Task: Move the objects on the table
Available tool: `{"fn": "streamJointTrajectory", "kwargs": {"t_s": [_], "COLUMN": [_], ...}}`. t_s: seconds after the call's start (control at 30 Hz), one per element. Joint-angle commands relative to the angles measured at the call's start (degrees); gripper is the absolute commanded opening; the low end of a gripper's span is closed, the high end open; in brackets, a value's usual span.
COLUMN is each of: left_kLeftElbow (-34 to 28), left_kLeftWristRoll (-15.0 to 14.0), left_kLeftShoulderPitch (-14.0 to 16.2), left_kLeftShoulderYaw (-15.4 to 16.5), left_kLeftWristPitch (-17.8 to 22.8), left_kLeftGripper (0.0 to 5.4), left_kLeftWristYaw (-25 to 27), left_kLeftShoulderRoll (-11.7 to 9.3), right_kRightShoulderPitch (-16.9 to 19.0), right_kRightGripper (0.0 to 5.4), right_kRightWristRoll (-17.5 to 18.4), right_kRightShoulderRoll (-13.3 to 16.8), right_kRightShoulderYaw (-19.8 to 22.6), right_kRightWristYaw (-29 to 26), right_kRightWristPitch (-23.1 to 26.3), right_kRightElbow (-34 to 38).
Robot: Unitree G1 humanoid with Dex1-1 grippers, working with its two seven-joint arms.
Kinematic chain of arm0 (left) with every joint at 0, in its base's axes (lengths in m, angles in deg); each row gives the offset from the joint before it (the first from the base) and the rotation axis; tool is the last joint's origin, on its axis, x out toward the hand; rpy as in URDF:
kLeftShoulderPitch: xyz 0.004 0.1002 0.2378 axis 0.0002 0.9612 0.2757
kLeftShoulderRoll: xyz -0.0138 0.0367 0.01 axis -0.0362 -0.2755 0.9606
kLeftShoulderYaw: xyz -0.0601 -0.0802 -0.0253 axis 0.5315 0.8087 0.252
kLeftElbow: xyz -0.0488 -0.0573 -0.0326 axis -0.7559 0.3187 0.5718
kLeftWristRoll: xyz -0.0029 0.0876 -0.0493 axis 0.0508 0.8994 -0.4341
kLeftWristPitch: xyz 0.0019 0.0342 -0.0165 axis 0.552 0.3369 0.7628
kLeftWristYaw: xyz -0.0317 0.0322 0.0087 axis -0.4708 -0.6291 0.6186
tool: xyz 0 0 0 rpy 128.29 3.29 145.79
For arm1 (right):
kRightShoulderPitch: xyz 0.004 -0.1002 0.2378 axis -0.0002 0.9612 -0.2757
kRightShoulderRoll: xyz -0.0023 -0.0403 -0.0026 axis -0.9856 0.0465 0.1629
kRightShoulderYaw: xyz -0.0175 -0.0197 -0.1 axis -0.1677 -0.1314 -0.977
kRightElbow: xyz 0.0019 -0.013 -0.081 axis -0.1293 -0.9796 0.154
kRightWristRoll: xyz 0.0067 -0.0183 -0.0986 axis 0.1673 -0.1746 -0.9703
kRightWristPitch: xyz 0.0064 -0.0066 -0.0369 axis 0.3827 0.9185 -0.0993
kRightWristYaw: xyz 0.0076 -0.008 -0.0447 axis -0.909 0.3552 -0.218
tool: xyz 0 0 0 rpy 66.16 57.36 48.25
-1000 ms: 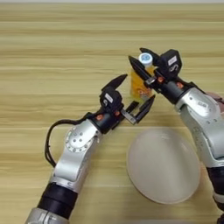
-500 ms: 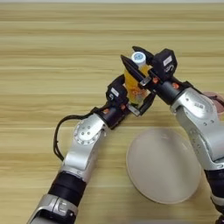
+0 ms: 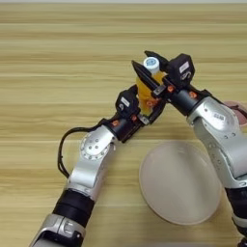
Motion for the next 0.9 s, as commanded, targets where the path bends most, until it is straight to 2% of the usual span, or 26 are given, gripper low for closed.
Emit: {"fn": "streamJointTrajectory", "kwargs": {"t_s": [0.03,0.47,0.87,0.9], "left_kLeftElbow": [-0.5,-0.98,-2.75,-2.85], "left_kLeftWristRoll": [0.54,0.76,1.11,1.4], "left_kLeftShoulderPitch": [-0.6,-0.33,1.55,1.63], "left_kLeftShoulderYaw": [-0.33,-0.3,-0.23,-0.27], "left_kLeftWristPitch": [-0.52,-0.66,-1.05,-1.2], "left_kLeftGripper": [3.41,3.39,3.39,3.39], "left_kLeftWristYaw": [0.34,0.31,0.07,-0.07], "left_kLeftShoulderRoll": [0.29,-0.01,-0.52,-0.63], "right_kRightShoulderPitch": [-0.38,0.24,0.81,0.79], "right_kRightGripper": [1.79,1.79,1.79,2.08], "right_kRightWristRoll": [0.77,1.26,1.32,1.35], "right_kRightShoulderRoll": [-0.5,-0.36,0.04,0.07], "right_kRightShoulderYaw": [-0.01,-0.41,-1.15,-1.13], "right_kRightWristYaw": [-0.32,-0.97,-2.31,-2.34], "right_kRightWristPitch": [-0.05,-0.07,0.06,0.09], "right_kRightElbow": [1.16,0.83,0.59,0.56]}}
